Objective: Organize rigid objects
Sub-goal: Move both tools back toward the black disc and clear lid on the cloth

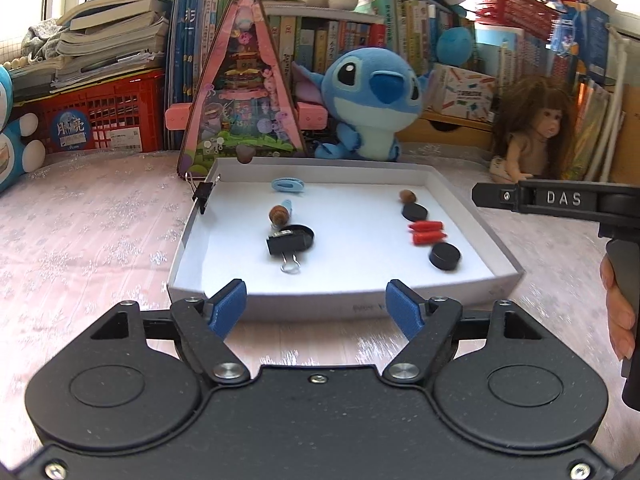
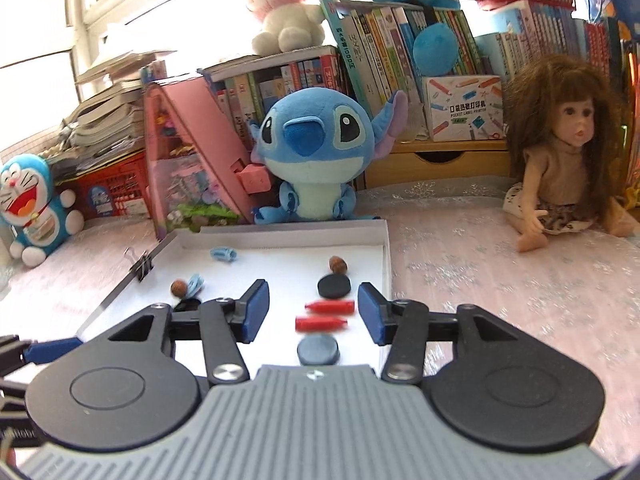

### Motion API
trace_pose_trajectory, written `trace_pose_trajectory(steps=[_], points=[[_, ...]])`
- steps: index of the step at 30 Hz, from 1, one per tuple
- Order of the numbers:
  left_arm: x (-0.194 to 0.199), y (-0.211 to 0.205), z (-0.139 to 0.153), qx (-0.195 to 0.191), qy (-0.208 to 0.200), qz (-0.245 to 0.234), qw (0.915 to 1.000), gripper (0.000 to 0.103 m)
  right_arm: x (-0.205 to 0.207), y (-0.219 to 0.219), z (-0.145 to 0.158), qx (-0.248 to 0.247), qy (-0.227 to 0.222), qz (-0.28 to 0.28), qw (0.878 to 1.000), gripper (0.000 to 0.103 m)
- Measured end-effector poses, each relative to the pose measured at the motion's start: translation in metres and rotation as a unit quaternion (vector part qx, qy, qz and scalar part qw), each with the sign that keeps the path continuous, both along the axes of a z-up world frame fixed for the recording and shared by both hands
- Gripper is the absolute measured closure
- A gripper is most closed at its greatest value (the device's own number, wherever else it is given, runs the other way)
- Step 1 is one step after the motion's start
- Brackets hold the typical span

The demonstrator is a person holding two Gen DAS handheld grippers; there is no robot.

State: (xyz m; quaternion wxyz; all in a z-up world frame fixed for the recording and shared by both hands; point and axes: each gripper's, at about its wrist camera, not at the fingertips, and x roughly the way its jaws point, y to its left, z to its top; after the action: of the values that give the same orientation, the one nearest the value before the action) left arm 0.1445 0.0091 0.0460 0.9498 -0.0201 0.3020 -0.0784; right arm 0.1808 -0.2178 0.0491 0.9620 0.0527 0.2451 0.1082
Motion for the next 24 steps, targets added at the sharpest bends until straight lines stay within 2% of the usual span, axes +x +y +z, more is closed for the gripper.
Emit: trace_pose_trajectory(steps=[12,24], points=[[-0.052,0.001,-0.006,0.007,-0.005,-0.021,0.9997,0.026,-0.064,-0.001,-0.009,-0.039,-0.023,0.020,0.999,0.028],[-0.101,0.001,-0.018,0.007,-0.006,-0.060,0.9982,0.024,-0.120,0.001,-0.024,-0.053,-0.034,0.072,0.995,0.021]])
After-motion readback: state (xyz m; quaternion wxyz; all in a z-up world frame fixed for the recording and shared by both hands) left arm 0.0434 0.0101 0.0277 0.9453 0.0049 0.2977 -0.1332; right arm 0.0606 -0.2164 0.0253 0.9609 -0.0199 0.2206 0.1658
